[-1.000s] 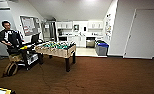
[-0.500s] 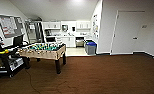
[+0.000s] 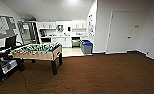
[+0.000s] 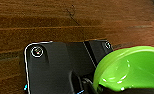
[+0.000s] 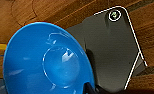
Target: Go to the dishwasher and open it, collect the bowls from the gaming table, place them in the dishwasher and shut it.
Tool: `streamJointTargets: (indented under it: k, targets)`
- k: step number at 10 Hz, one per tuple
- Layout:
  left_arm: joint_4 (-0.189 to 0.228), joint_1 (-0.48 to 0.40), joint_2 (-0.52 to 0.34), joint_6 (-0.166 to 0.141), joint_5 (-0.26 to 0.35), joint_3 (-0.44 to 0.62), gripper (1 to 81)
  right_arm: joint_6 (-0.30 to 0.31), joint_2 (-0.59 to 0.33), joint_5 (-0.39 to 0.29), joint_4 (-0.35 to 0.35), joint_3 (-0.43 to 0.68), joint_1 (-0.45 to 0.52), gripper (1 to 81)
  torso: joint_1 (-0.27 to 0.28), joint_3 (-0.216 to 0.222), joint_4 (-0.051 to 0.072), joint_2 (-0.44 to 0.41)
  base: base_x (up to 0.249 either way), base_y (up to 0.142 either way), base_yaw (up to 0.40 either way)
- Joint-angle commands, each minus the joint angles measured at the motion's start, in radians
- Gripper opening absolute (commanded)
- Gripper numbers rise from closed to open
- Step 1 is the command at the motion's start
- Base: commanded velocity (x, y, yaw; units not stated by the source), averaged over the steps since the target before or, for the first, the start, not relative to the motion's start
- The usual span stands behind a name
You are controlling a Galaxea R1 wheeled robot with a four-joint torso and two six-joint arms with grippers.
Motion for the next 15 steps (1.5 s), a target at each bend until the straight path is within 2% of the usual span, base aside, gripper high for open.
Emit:
streamJointTargets:
  k: [1,15]
  targets:
    - [0.007,-0.039,-0.027,0.003,0.013,-0.004,1.0,-0.006,-0.011,-0.036,-0.026,0.013,0.045,1.0,0.000,0.000,0.000,0.000,0.000,0.000,0.000]
    - [0.009,-0.038,-0.028,0.003,0.012,-0.003,1.0,-0.006,-0.011,-0.036,-0.030,0.010,0.040,1.0,0.000,0.000,0.000,0.000,0.011,0.000,0.000]
